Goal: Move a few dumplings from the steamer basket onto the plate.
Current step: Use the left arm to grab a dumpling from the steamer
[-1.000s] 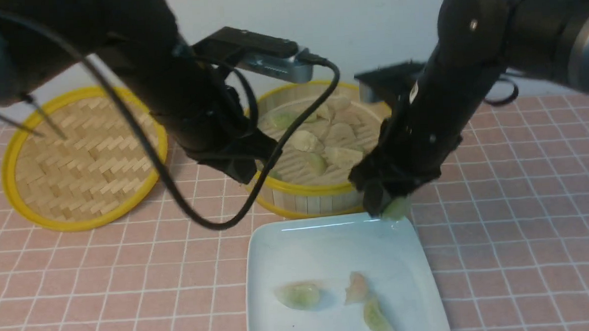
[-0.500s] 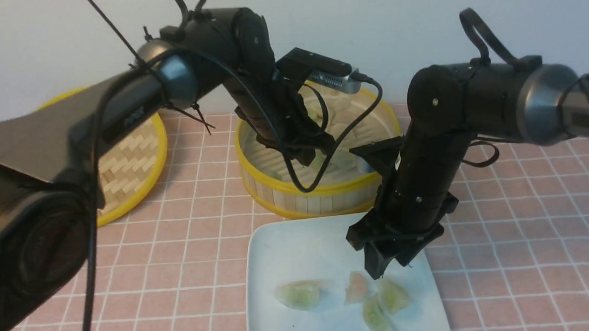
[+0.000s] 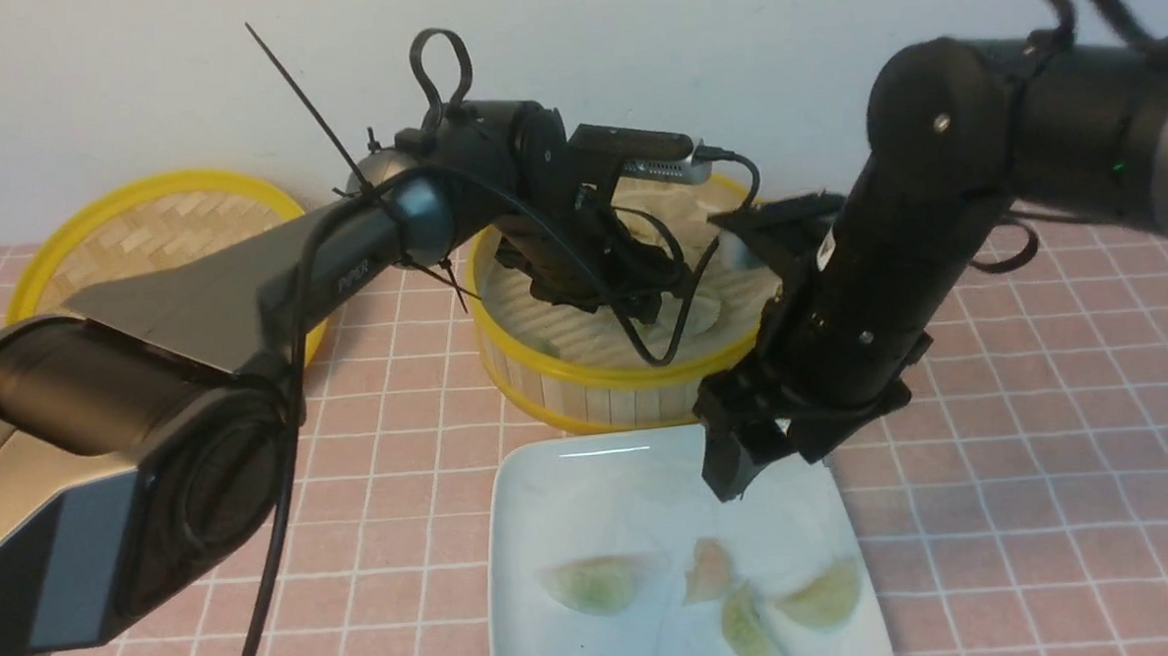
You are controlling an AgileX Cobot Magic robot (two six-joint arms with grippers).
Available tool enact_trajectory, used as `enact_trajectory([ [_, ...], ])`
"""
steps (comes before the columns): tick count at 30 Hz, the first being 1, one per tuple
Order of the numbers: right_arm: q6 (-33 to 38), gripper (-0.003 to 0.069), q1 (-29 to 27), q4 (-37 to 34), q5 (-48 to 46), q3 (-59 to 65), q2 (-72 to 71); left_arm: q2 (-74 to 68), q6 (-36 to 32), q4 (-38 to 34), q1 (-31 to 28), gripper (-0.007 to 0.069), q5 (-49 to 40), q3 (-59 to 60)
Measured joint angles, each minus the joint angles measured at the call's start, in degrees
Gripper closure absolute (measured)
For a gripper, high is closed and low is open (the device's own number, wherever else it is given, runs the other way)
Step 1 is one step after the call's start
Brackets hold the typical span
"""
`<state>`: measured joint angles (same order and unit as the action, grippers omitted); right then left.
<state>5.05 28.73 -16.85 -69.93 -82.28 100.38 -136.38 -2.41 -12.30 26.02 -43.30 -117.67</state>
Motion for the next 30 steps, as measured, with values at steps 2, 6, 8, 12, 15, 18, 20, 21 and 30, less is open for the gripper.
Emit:
enact_trajectory([
  [2,0.55,0.0109,0.0,0.0,-0.29,0.0,-3.5,-0.4,0.29,0.53,0.0,0.022,0.58,0.0],
  [6,1.66,0.0109,0.0,0.0,-0.7,0.0,-9.07,-1.54,0.84,2.24,0.0,0.0257,1.21,-0.11],
  [8,1.86,0.0109,0.0,0.0,-0.75,0.0,-11.63,-1.81,1.03,2.62,0.0,0.0289,1.21,-0.3],
  [12,2.0,0.0109,0.0,0.0,-0.42,0.0,-14.79,-1.88,1.21,2.85,0.18,0.0354,0.66,-0.63],
  [15,2.04,0.0109,0.0,0.0,0.02,0.0,-17.21,-1.88,1.1,3.28,0.18,0.0361,-0.46,-1.42],
  [18,2.04,0.0109,0.0,0.0,0.14,0.06,-18.48,-1.88,0.79,3.94,0.18,0.0398,-5.19,-3.75],
  [20,2.04,0.0109,0.0,0.0,0.14,0.11,-18.9,-1.65,0.77,4.34,0.18,0.049,-8.21,-5.65],
  [21,2.04,0.0109,0.0,0.0,0.14,0.19,-19.16,-1.22,0.77,4.43,0.18,0.0494,-10.22,-7.03],
  [30,2.04,0.0109,0.0,-0.55,-1.47,0.43,-20.67,2.42,0.53,4.92,0.18,0.0493,-26.09,-16.8],
])
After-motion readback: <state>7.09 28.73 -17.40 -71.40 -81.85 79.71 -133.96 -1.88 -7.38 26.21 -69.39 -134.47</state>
